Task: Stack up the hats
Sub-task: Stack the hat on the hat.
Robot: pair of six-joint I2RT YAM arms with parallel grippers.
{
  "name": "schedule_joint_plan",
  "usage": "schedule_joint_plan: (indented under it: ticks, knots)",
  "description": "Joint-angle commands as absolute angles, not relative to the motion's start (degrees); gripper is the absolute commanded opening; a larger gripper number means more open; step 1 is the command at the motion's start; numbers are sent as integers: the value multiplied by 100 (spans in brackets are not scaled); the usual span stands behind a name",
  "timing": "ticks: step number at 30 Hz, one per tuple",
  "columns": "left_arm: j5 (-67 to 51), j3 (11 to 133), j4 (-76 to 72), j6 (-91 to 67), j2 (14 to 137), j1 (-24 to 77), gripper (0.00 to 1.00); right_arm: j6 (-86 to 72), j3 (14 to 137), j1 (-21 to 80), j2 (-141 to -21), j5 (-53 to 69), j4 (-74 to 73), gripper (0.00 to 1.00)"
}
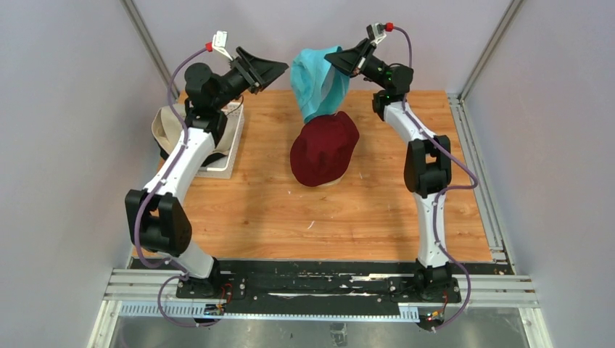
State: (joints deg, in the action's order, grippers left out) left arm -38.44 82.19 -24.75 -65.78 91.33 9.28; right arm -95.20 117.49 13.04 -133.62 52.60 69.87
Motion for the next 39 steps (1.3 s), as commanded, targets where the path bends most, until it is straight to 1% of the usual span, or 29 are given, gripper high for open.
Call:
schedule_joint_plan:
  ticks: [1,6,9,13,21,28,33,39]
  knots:
    - [-3815,7885,-2583,-6308,8895,1008,59,-9667,12119,1456,-13583,5186,7395,1]
    - [-3771,7597,-2583,-6224,8754,1046,59,-9708,12014,1571,-13546,5253,7563,1]
    - [-3765,7495,-2584,-6193,8715,1046,59,-9780,11732,1618,-13386,5290,7785,1]
    - [-3696,7385,-2582,-6122,8651,1045,59,-9844,11049,1646,-12963,5356,8201,1]
    - [-3649,7262,-2584,-6048,8580,1046,59,-9931,9263,1658,-11949,5393,9086,1]
    - [-3637,7197,-2584,-6021,8558,1046,59,-9703,8305,1703,-11180,5645,9096,1]
    - [-3633,7169,-2584,-6008,8505,1044,59,-9694,7906,1699,-10970,5763,9049,1]
    - [-3637,7195,-2576,-5982,8406,1037,59,-9570,7154,1699,-10749,5839,9060,1]
